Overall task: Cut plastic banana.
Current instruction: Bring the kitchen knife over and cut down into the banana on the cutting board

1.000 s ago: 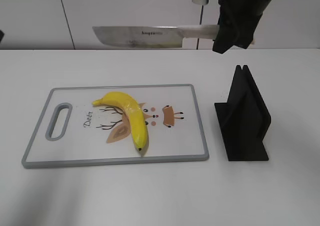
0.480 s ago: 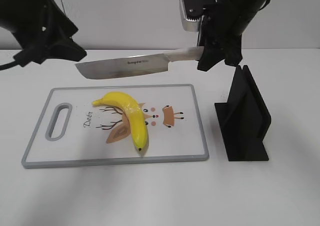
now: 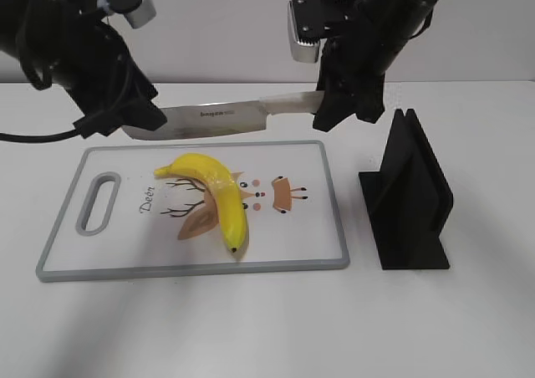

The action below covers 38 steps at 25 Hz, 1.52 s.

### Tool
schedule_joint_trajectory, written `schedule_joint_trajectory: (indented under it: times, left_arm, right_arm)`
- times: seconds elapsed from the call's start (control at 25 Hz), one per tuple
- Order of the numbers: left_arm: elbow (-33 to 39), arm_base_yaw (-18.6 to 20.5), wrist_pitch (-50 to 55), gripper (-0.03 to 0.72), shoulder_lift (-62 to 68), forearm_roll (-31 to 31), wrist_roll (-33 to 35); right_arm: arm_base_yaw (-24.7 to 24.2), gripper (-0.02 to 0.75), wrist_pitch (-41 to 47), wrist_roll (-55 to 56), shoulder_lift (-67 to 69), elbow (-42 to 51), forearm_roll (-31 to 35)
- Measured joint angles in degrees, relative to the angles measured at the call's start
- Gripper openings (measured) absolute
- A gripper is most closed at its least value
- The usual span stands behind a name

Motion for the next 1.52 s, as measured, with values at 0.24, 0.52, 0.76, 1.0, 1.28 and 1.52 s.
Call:
schedule_joint_trajectory:
  times: [0.24,0.52,0.76,1.0,1.28,1.52]
  left_arm:
    - [0.0,0.0,-2.9,0.168,1.8,0.0,0.0]
    - [-0.1,-0.1,-3.7,0.026,4.8,0.1,0.6]
    - [-0.1,-0.1,-6.1,0.025,7.9,0.3,1.1]
    - [-1.3,0.1,-6.3,0.027,17.7,-1.2,0.8]
    - [-2.4,0.4,-5.7,0.033,18.6,-1.5,0.5]
    - [-1.1,0.0,-6.3,0.033,15.2,-0.5,-0.2]
  right_arm:
    - [0.0,0.169,-0.7,-2.9,0.1,-0.1,2.3]
    - [0.0,0.169,-2.6,-4.4,0.1,-0.1,1.9]
    - [0.0,0.169,-4.2,-4.4,3.1,-0.2,1.9]
    - [-0.4,0.169,-5.3,-4.4,11.2,-0.9,2.0]
    - [-0.7,0.169,-4.6,-4.4,12.3,-1.7,2.3]
    - [-0.2,0.169,-4.3,-4.4,9.3,-0.8,2.1]
